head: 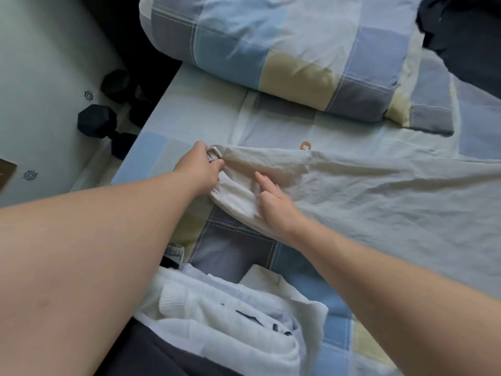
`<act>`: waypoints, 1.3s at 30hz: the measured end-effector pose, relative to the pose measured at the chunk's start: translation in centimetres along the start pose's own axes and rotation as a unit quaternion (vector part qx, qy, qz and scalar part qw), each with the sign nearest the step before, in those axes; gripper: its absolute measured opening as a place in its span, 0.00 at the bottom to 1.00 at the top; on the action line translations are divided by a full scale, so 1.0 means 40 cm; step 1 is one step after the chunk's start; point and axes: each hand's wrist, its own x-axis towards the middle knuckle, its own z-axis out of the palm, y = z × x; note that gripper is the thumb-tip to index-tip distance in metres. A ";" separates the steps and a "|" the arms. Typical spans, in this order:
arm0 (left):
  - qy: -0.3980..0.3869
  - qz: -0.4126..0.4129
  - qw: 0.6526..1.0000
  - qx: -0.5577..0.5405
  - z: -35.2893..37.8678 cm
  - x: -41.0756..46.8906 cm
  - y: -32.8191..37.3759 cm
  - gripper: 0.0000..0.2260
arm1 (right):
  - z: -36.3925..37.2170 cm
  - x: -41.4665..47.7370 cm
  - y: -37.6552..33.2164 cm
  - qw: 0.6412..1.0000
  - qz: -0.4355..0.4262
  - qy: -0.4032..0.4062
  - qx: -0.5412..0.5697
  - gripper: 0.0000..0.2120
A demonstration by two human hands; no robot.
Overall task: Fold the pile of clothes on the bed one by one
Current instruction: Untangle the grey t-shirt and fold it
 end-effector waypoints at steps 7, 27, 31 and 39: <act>0.106 0.131 0.970 0.175 0.031 -0.049 0.078 0.25 | -0.148 -0.110 0.064 0.987 -0.053 0.061 -0.136 0.32; -0.119 0.254 0.909 0.308 0.570 -0.460 0.465 0.30 | -0.630 -0.566 0.511 0.979 0.096 0.170 -0.050 0.28; -0.136 0.279 0.922 0.231 0.684 -0.667 0.573 0.22 | -0.731 -0.776 0.673 0.961 0.187 0.198 -0.049 0.29; -0.315 -0.079 0.945 0.030 0.912 -1.045 0.627 0.24 | -0.733 -1.125 0.915 0.963 0.234 0.091 -0.098 0.32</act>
